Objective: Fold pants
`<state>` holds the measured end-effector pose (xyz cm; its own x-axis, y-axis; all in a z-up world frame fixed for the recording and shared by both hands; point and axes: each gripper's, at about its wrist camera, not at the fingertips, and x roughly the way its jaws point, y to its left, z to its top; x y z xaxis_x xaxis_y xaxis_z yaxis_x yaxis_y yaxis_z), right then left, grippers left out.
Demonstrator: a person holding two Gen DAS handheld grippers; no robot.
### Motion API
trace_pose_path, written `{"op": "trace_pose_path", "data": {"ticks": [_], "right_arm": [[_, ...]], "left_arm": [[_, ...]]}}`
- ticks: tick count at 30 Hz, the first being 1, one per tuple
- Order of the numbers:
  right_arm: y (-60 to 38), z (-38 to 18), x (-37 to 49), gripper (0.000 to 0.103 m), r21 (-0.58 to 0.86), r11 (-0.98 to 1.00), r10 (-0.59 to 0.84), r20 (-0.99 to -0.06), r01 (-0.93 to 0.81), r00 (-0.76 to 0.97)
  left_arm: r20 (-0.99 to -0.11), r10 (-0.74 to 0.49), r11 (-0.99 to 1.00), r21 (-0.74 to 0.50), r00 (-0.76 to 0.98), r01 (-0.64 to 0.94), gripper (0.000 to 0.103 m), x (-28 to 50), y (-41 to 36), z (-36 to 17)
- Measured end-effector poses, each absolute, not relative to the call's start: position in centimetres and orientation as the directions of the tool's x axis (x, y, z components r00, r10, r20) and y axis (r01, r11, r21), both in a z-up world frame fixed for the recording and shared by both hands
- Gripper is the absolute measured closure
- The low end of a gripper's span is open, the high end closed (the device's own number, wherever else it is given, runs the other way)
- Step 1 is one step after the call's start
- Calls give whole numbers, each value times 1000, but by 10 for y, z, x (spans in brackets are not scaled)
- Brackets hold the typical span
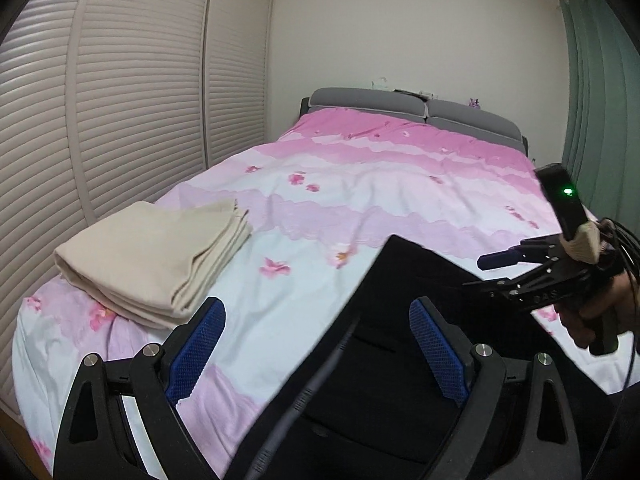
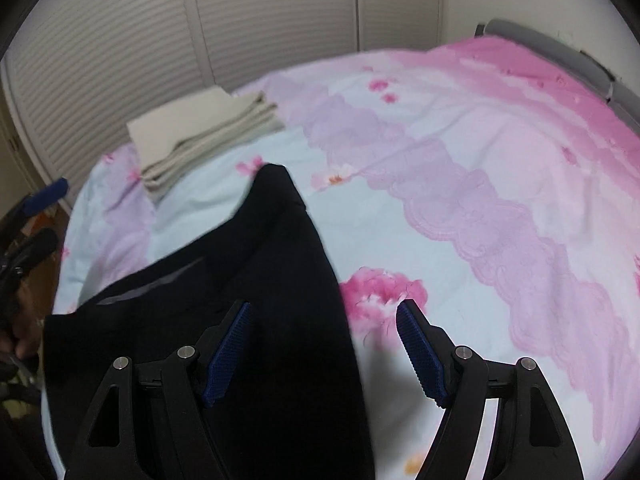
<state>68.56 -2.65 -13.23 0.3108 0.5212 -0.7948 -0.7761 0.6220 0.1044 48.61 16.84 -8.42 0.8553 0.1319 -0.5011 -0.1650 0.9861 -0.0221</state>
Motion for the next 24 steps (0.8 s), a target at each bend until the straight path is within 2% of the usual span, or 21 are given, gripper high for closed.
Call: {"op": "trace_pose_path", "data": {"ticks": [1, 2, 3, 4, 10, 17, 21, 24], "right_arm": [[-25, -135, 692, 31, 130, 619, 523, -804, -774, 283], [-22, -141, 700, 46, 181, 616, 526, -819, -766, 230], [-19, -145, 704, 80, 227, 610, 534, -826, -759, 182], [-14, -147, 707, 91, 261, 602, 546, -824, -754, 151], [0, -99, 639, 94, 193, 543, 607, -763, -817, 224], [17, -37, 526, 94, 72, 534, 639, -687, -843, 346], [43, -34, 450, 94, -25, 526, 622, -670, -850, 405], [67, -56, 401, 94, -73, 520, 595, -684, -851, 422]], "left_arm": [[-504, 135, 986, -19, 853, -168, 9, 489, 173, -86], [-508, 138, 985, -18, 850, -171, 9, 490, 177, -88], [-512, 142, 984, -19, 847, -176, 9, 491, 181, -89], [-515, 145, 984, -19, 845, -180, 9, 490, 184, -90], [-515, 140, 983, -32, 846, -182, 9, 468, 203, -80], [-457, 174, 979, -15, 872, -203, 9, 394, 227, -38], [-439, 204, 975, 14, 875, -221, 8, 343, 240, -26], [-435, 230, 970, 32, 871, -240, 6, 309, 249, -26]]}}
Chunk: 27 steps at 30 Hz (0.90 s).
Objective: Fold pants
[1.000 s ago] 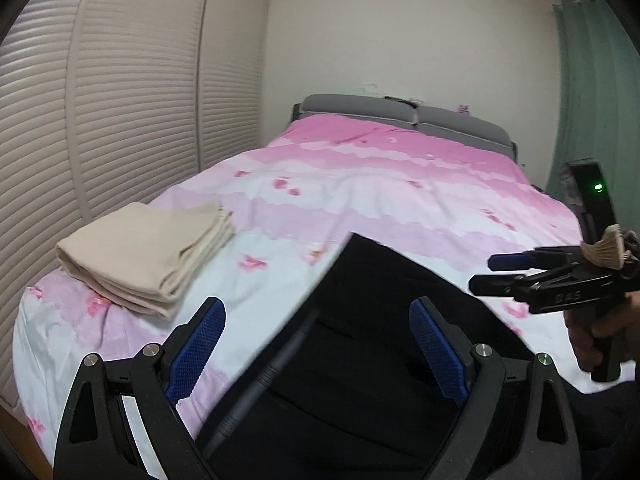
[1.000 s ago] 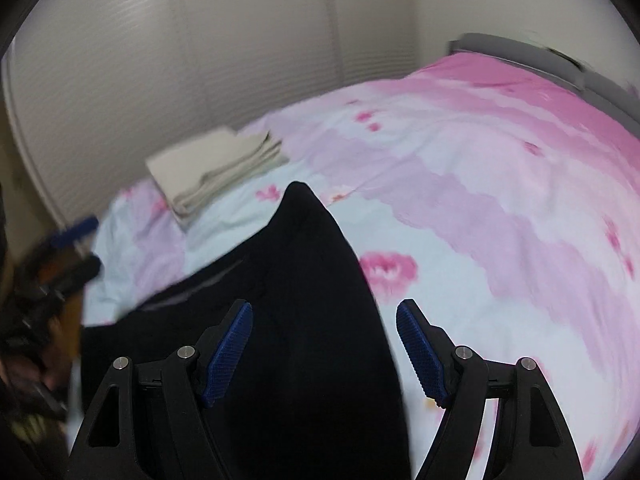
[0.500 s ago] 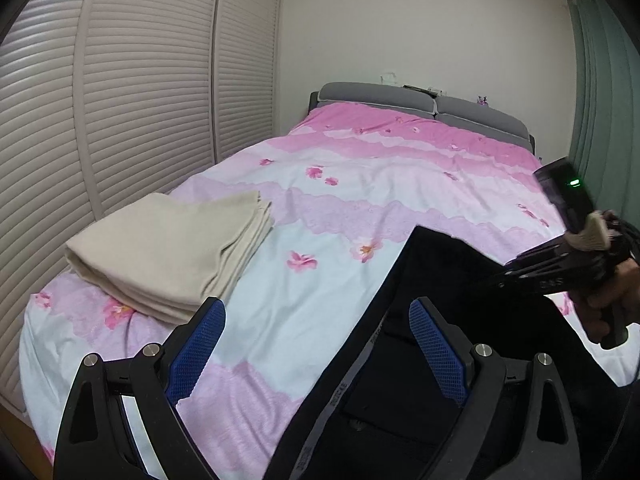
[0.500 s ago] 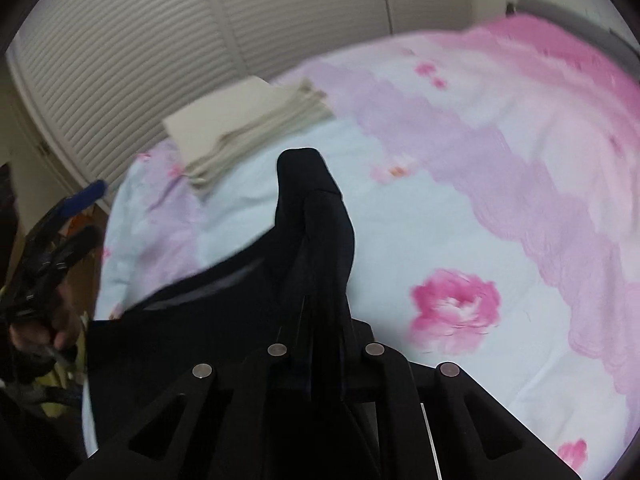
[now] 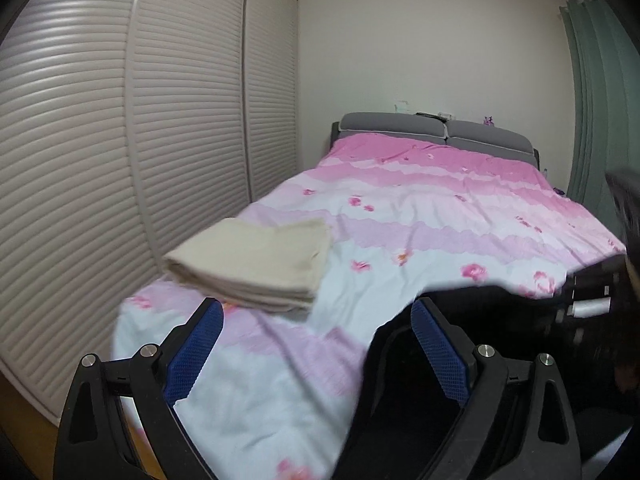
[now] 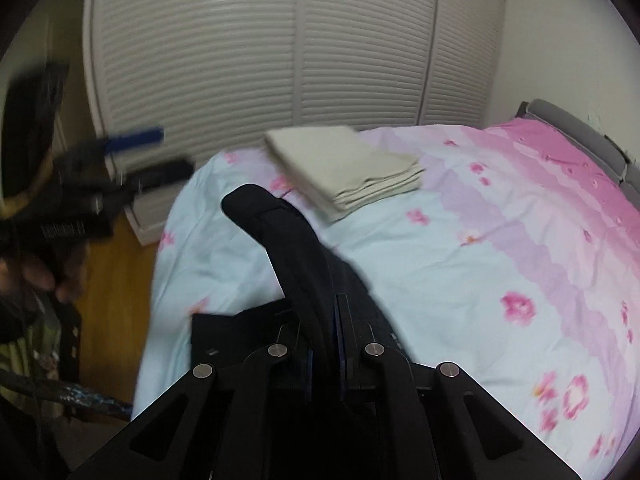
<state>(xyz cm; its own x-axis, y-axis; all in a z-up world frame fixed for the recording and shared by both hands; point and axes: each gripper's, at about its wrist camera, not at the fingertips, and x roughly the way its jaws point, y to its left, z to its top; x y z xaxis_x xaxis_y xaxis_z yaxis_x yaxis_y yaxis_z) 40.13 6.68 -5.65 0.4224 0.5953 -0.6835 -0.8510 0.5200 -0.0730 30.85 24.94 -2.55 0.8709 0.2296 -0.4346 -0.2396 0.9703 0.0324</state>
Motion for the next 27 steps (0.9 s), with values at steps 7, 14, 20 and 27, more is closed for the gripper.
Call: {"op": "trace_pose_path", "data": {"ticks": [7, 14, 20, 27], "right_arm": [[116, -141, 345, 94, -158, 511, 488, -756, -845, 436], [122, -175, 317, 93, -184, 532, 460, -757, -827, 464], [128, -196, 310, 87, -212, 573, 439, -737, -792, 515], [98, -165, 298, 48, -173, 670, 461, -665, -722, 587]], "left_arm": [[-502, 247, 966, 58, 829, -253, 6, 262, 264, -55], [-564, 229, 969, 54, 793, -241, 6, 241, 270, -90], [-582, 209, 972, 34, 786, -233, 6, 239, 270, -103], [-579, 202, 973, 25, 790, -231, 6, 238, 266, -101]]}}
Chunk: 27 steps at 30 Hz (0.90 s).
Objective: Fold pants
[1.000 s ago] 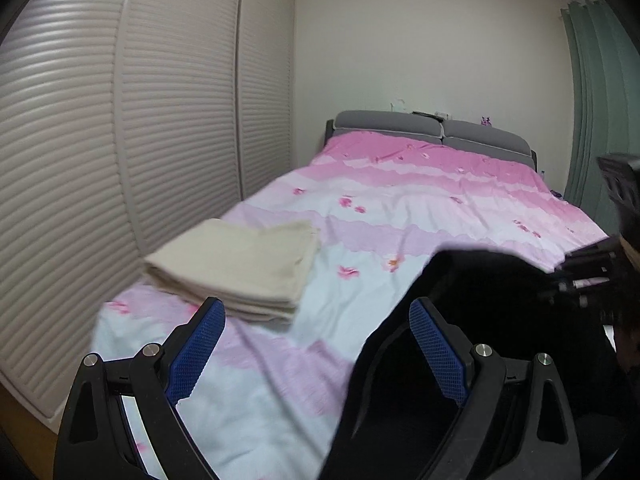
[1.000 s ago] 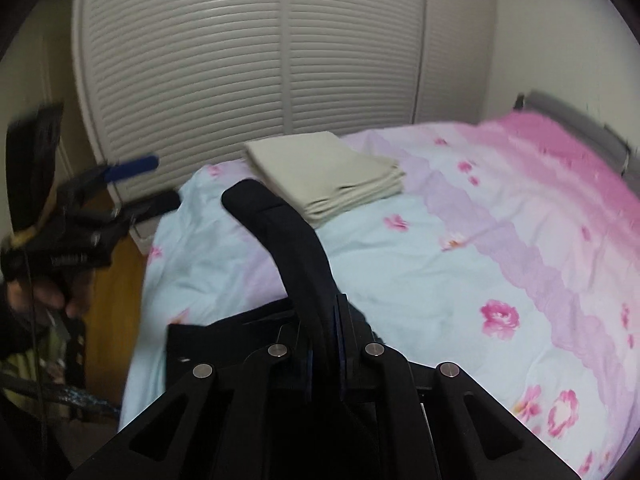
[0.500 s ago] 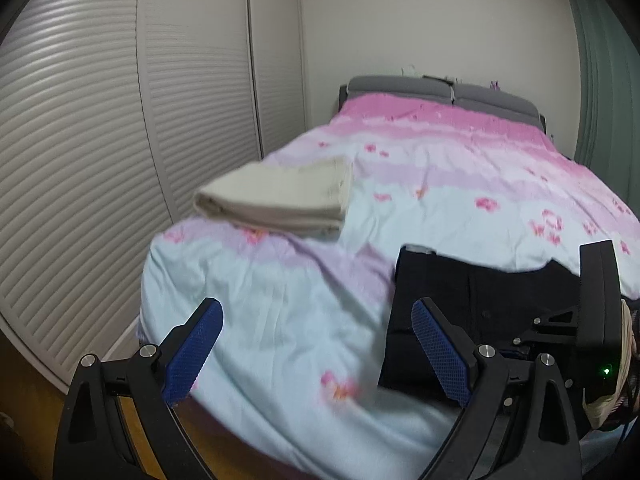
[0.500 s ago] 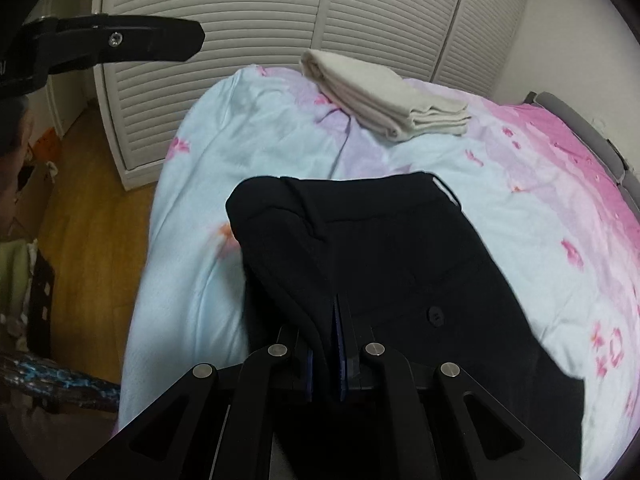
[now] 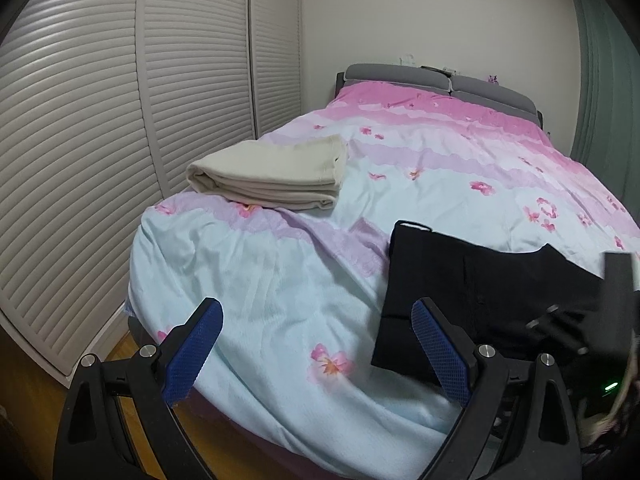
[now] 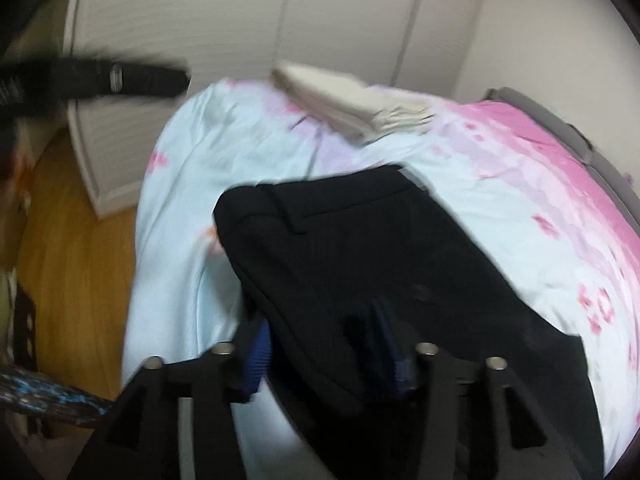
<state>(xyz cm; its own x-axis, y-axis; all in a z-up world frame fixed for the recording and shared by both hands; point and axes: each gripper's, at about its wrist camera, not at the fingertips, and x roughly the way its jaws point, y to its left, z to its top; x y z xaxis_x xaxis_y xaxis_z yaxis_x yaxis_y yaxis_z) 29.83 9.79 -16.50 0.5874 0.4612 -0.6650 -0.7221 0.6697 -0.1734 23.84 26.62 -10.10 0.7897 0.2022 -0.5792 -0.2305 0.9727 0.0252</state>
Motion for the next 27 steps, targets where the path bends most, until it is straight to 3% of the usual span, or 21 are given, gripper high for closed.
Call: {"op": "trace_pose_path", "data": {"ticks": [11, 20, 22, 27], "right_arm": [[-65, -120, 251, 42, 10, 895, 374, -561, -446, 739], [-248, -124, 229, 41, 195, 979, 81, -636, 59, 768], [-263, -127, 226, 41, 174, 982, 54, -644, 78, 763], [-241, -141, 238, 41, 95, 989, 145, -699, -110, 701]], "left_arm": [[-513, 73, 996, -10, 855, -90, 6, 242, 173, -85], [-487, -78, 997, -28, 870, 74, 6, 249, 68, -90], [-477, -110, 993, -26, 872, 112, 6, 249, 45, -92], [-484, -139, 989, -20, 864, 147, 6, 248, 16, -96]]}}
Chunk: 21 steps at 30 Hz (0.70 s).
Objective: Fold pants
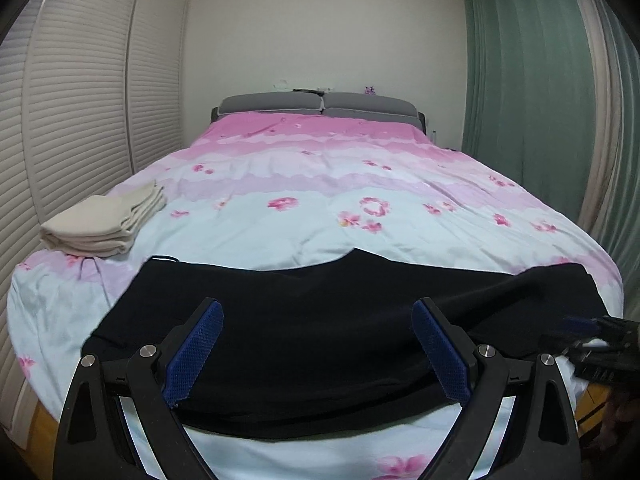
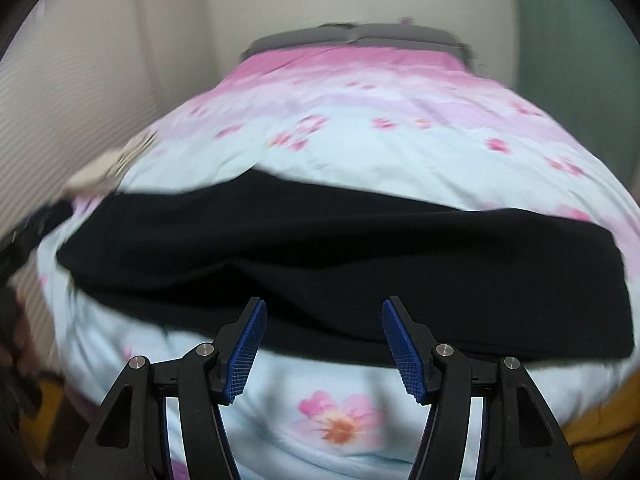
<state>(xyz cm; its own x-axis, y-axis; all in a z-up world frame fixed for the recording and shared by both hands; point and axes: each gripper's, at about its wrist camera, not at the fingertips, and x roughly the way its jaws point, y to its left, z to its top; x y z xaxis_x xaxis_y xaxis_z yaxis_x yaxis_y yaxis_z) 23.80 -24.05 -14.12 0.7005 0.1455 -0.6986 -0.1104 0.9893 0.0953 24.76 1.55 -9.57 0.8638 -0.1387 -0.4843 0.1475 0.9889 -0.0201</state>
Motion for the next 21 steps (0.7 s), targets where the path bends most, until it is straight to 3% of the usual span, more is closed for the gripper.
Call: {"op": "trace_pose_path", "data": {"ticks": [7, 10, 14, 21], "right_arm": [[-208, -169, 276, 44, -9, 972, 152, -743, -237, 652], [-206, -184, 286, 59, -32, 968, 134, -768, -247, 626], [-208, -197, 291, 94, -48, 971, 105, -793, -233, 601], [-217, -196, 269, 99, -47, 964, 116, -809, -260, 577]], "left_arm": [[-495, -92, 995, -15, 864, 98, 6, 251, 20, -98], [-500, -70, 997, -18, 863, 71, 6, 253, 25, -101], [-512, -55, 999, -30, 857, 46, 6, 256, 32, -108], [-528, -62, 998, -38, 847, 49, 6, 256, 35, -115]]}}
